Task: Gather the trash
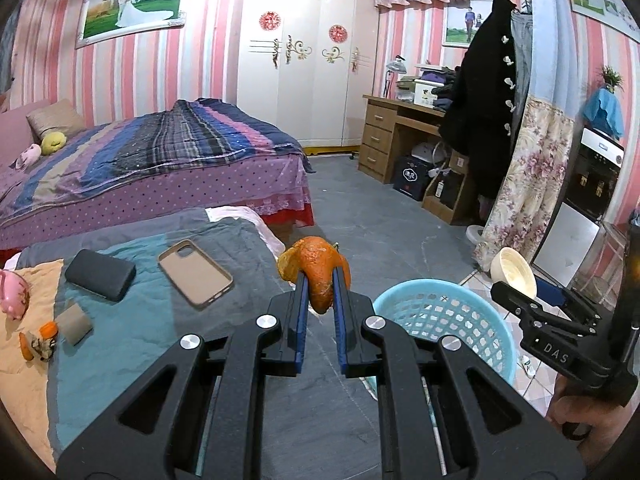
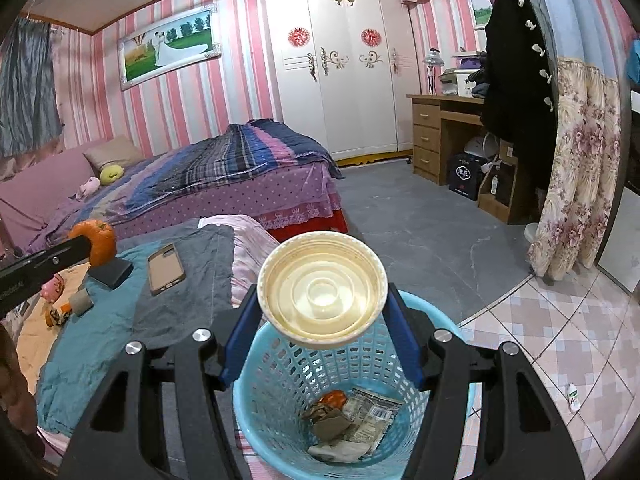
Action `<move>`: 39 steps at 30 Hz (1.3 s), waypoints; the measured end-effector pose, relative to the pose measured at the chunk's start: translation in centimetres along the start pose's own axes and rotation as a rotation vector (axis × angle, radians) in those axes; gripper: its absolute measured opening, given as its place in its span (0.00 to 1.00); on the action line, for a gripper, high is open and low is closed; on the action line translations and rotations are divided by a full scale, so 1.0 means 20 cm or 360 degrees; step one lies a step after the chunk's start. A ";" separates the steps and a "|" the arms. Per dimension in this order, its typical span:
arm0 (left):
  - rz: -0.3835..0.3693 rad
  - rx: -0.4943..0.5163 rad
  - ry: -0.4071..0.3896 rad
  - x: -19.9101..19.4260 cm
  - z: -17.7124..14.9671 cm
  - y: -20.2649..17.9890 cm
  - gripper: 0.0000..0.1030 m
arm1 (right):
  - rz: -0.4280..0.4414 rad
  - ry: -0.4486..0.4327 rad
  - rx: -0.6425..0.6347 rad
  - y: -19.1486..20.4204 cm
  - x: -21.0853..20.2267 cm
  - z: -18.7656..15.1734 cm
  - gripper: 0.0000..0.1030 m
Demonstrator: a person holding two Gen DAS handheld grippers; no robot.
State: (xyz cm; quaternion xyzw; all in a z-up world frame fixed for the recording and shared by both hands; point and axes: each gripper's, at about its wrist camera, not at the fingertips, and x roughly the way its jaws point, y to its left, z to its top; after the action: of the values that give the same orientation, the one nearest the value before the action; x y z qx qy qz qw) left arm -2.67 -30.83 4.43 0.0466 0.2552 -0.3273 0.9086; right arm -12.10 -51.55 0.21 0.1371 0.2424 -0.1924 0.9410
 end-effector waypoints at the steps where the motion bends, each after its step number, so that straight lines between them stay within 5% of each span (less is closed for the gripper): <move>1: -0.0008 0.0005 0.0006 0.01 0.00 -0.01 0.10 | 0.0016 0.0008 0.0010 -0.01 0.01 0.00 0.59; 10: -0.0062 -0.0001 0.0033 0.09 0.00 -0.08 0.10 | 0.0079 0.0042 0.0052 -0.04 0.04 -0.01 0.59; 12: -0.0087 0.0009 0.0056 0.12 -0.01 -0.10 0.10 | 0.0037 0.0044 0.0025 -0.03 0.05 -0.01 0.60; 14: -0.0126 0.0026 0.0083 0.14 -0.02 -0.13 0.10 | -0.0050 0.0029 0.0006 -0.02 0.04 -0.01 0.74; 21: -0.0279 0.0094 0.0175 0.25 -0.04 -0.30 0.13 | -0.0213 -0.0032 0.0175 -0.14 0.01 0.00 0.76; 22: -0.0320 0.0110 0.0189 0.26 -0.05 -0.32 0.16 | -0.0242 -0.0028 0.0159 -0.14 0.02 0.00 0.76; 24: -0.0337 0.0144 0.0199 0.27 -0.05 -0.36 0.41 | -0.0248 -0.0025 0.0168 -0.15 0.01 0.00 0.76; 25: -0.0310 0.0156 0.0176 0.26 -0.05 -0.37 0.65 | -0.0229 -0.0028 0.0184 -0.15 0.01 0.00 0.76; 26: -0.0272 0.0146 0.0137 0.25 -0.04 -0.36 0.73 | -0.0225 -0.0033 0.0190 -0.18 0.00 0.00 0.76; 33: -0.0110 0.0072 0.0108 0.17 -0.05 -0.12 0.73 | -0.0136 -0.0009 0.0098 -0.12 0.00 -0.02 0.76; 39: 0.0132 -0.0064 0.0071 0.01 -0.12 0.31 0.73 | 0.0027 -0.0015 0.0118 -0.01 0.01 -0.01 0.76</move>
State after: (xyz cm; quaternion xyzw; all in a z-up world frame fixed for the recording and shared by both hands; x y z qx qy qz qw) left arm 0.28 -25.42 1.84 0.0461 0.2798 -0.2830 0.9162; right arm -12.02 -51.67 -0.08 0.1731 0.2296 -0.1939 0.9379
